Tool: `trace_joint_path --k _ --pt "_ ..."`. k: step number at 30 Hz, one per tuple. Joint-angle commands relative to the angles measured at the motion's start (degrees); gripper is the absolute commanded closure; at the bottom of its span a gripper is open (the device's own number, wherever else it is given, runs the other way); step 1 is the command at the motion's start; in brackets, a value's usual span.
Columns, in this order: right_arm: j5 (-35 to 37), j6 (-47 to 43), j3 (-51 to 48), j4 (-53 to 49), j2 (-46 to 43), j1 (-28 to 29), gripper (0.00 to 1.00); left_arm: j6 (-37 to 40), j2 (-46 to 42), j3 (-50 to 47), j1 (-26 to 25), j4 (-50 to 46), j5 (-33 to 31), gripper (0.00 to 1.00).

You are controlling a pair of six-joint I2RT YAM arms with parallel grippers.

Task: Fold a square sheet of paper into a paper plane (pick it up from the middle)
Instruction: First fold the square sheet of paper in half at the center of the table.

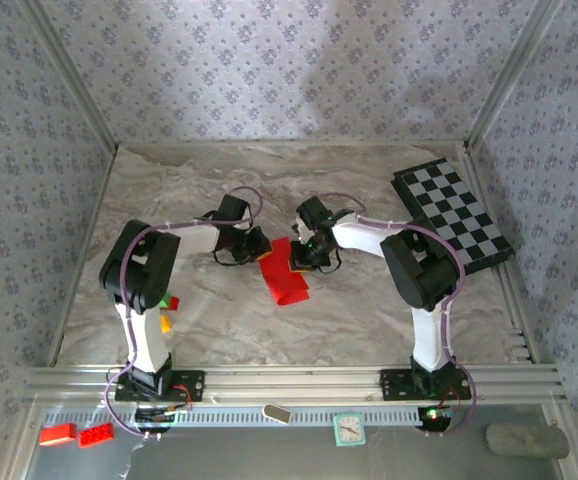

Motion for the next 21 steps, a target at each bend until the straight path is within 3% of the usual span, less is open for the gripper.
trace_joint_path --k 1,9,14,21 --pt "13.05 0.96 -5.85 -7.18 6.92 -1.53 0.92 2.9 1.52 2.2 1.43 -2.7 -3.83 0.87" --pt "12.53 3.76 -6.66 -5.56 6.93 -1.08 0.93 7.11 0.93 6.01 7.68 -6.56 -3.98 0.86" --pt "10.75 8.08 -6.74 -3.73 6.37 -0.64 0.93 4.4 -5.72 4.83 7.03 -6.01 -1.0 0.85" --pt "8.81 14.83 -6.94 0.51 3.12 -0.62 0.93 -3.65 -14.71 -5.31 2.11 -2.44 0.8 0.85"
